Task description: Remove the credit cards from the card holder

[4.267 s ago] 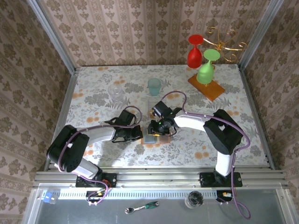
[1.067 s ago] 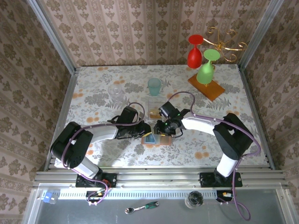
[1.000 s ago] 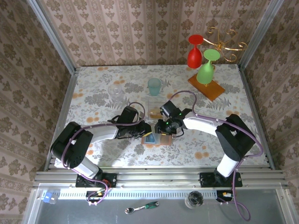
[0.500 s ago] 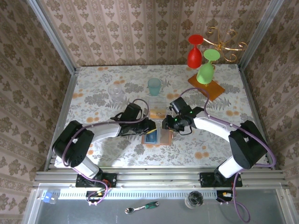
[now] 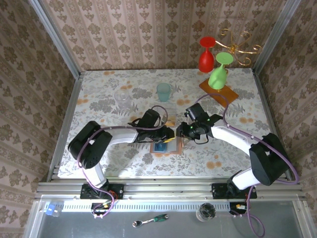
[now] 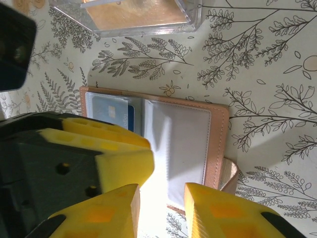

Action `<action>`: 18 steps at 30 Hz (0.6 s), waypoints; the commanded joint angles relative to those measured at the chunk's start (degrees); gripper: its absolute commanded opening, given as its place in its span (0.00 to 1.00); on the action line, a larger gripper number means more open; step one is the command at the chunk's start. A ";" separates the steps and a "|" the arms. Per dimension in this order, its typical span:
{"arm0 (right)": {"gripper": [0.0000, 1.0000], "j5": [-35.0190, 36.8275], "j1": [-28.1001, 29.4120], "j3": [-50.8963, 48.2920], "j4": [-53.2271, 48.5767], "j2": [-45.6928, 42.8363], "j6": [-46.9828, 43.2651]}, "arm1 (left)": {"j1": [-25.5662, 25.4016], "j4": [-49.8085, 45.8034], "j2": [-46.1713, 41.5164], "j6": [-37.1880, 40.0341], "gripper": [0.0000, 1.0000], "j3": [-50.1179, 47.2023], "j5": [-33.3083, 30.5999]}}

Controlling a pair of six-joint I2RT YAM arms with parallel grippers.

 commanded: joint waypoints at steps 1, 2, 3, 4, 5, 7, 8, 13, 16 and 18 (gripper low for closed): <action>0.32 0.32 -0.18 -1.13 -2.09 -2.14 -0.76 | -0.60 1.90 1.59 -1.26 0.26 1.83 1.31; 0.32 0.19 -0.20 -1.24 -2.24 -2.37 -0.70 | -0.74 2.17 1.93 -1.34 0.26 1.81 1.33; 0.32 0.13 -0.20 -1.37 -2.15 -2.50 -0.60 | -0.69 2.32 2.30 -1.47 0.26 1.75 1.46; 0.32 0.01 -0.20 -1.31 -2.12 -2.60 -0.56 | -0.70 2.56 2.48 -1.56 0.26 1.75 1.57; 0.32 -0.10 -0.20 -1.41 -2.07 -2.69 -0.44 | -0.73 2.88 2.62 -1.72 0.26 1.66 1.67; 0.32 -0.62 -0.20 -1.45 -1.67 -2.60 -0.21 | -0.63 3.14 2.50 -1.74 0.26 1.44 1.69; 0.32 -0.98 -0.20 -1.53 -1.35 -2.36 -0.01 | -0.53 3.09 2.23 -1.69 0.26 1.32 1.64; 0.31 -2.83 0.27 -1.96 0.84 -0.83 1.23 | 0.79 2.11 -0.48 -0.87 0.26 -0.30 0.86; 0.31 -3.74 1.22 -1.10 1.34 1.07 1.33 | 2.11 0.99 -2.89 -0.09 0.26 -2.05 0.14; 0.31 -3.86 2.11 -0.17 1.15 3.15 1.24 | 2.99 0.01 -4.56 0.64 0.25 -3.19 -0.30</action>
